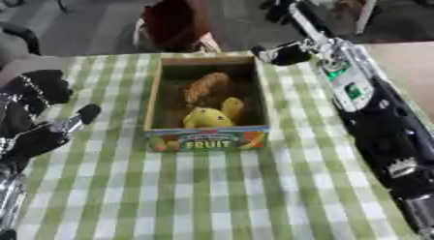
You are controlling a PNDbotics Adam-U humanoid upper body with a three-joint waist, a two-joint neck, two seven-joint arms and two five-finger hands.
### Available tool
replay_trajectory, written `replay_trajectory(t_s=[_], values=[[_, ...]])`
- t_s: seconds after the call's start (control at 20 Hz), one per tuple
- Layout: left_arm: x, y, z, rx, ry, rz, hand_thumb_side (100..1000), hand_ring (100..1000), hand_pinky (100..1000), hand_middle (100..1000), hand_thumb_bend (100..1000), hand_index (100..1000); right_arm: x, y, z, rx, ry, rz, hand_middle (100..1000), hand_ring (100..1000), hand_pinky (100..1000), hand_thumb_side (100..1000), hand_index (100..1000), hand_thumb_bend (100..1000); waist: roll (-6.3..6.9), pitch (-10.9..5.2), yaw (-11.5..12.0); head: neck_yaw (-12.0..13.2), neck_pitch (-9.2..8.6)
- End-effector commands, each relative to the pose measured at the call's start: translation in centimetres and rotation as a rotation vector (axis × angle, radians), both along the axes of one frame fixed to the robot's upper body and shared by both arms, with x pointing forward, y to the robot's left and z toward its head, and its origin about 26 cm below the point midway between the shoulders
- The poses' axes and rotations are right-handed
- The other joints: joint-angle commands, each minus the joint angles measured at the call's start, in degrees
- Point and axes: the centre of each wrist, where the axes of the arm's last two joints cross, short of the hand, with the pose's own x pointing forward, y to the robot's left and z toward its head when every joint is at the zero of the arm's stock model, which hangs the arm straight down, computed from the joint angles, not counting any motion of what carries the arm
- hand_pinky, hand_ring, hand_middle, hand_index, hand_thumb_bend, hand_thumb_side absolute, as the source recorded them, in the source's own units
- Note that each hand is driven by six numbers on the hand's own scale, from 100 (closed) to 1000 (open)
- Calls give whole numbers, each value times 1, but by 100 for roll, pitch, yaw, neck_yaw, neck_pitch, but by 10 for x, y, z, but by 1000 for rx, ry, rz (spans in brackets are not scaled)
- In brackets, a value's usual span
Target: Pick up objects on the table and place them in the box.
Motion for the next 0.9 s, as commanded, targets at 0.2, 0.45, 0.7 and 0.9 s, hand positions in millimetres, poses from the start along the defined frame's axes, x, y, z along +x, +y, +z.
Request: replay_trajectory(t_s=[0.2, 0.45, 0.7, 0.9], values=[[-1, 11, 7, 20, -26, 40, 159, 645, 703, 583, 750, 709, -48, -48, 37, 235, -148, -43, 622, 688, 649, 100, 798, 218, -34, -61, -91, 154, 20], [-2, 14, 4, 10, -21, 58, 160, 641, 702, 580, 747, 700, -73, -70, 13, 371, -120, -81, 617, 682, 637, 100, 793, 154, -34, -25, -161, 323, 57], [-3, 16, 0, 5, -8, 70, 164, 635, 702, 577, 746, 695, -91, -86, -23, 489, -79, -136, 602, 668, 634, 100, 781, 108, -46, 7, -210, 486, 224], [-4, 18, -5, 4, 9, 78, 167, 635, 702, 576, 746, 691, -99, -92, -42, 552, -57, -171, 599, 666, 635, 100, 777, 106, -50, 0, -236, 600, 389]])
